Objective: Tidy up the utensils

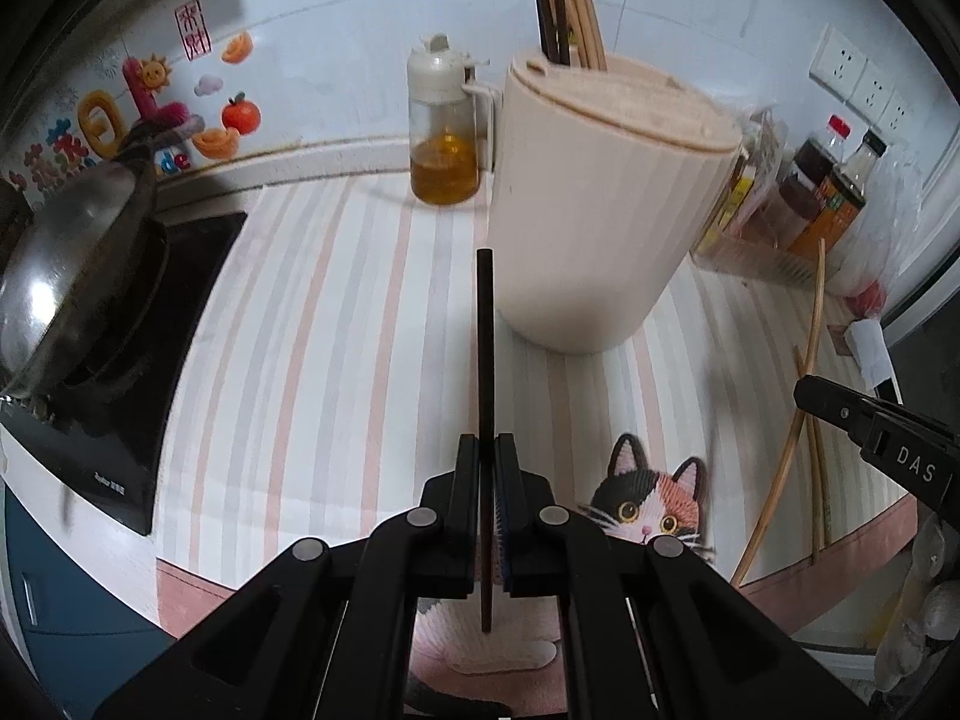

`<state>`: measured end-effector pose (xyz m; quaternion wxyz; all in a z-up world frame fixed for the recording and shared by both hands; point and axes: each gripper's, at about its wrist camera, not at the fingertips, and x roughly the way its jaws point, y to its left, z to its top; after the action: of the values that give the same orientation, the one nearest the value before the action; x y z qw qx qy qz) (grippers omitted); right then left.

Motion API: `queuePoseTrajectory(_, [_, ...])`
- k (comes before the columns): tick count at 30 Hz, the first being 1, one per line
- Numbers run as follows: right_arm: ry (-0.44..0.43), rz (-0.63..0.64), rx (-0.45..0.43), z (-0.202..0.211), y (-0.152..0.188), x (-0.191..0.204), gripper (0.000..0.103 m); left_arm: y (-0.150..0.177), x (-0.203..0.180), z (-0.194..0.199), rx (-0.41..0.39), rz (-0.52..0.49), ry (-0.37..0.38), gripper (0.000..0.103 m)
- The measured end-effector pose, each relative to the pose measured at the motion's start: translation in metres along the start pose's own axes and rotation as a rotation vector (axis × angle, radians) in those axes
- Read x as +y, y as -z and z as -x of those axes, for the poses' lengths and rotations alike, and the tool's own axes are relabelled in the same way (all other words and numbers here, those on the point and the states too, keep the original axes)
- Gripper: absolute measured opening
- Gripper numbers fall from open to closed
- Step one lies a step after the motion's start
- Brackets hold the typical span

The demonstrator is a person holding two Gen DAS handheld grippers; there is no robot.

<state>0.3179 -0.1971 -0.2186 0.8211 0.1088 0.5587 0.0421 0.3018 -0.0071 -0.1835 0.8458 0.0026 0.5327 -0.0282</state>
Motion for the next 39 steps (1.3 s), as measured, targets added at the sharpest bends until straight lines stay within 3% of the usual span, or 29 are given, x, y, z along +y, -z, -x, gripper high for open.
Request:
queuePoseTrajectory(17, [-0.033,0.05,-0.179,0.051,-0.058,0.026,0.007,-0.057,0.004,0.045,-0.179,0.019,-0.017,0.002])
queuePoseTrajectory(32, [-0.172,0.065,-0.352,0.12,-0.146,0.058,0.007,-0.133,0.01,0.16,-0.42,0.007,0.042,0.0])
queuePoseTrajectory(37, [-0.191,0.075,-0.318,0.117,-0.14,0.059,0.007,-0.129,0.026,0.145,-0.372,0.045,0.065,0.007])
queuePoseTrajectory(38, [-0.194,0.068,-0.296,0.112,-0.135,0.055,0.007,-0.125,0.033,0.133,-0.338,0.068,0.064,0.011])
queuePoseTrajectory(39, [-0.188,0.056,-0.265,0.102,-0.126,0.049,0.007,-0.119,0.04,0.117,-0.298,0.094,0.061,0.024])
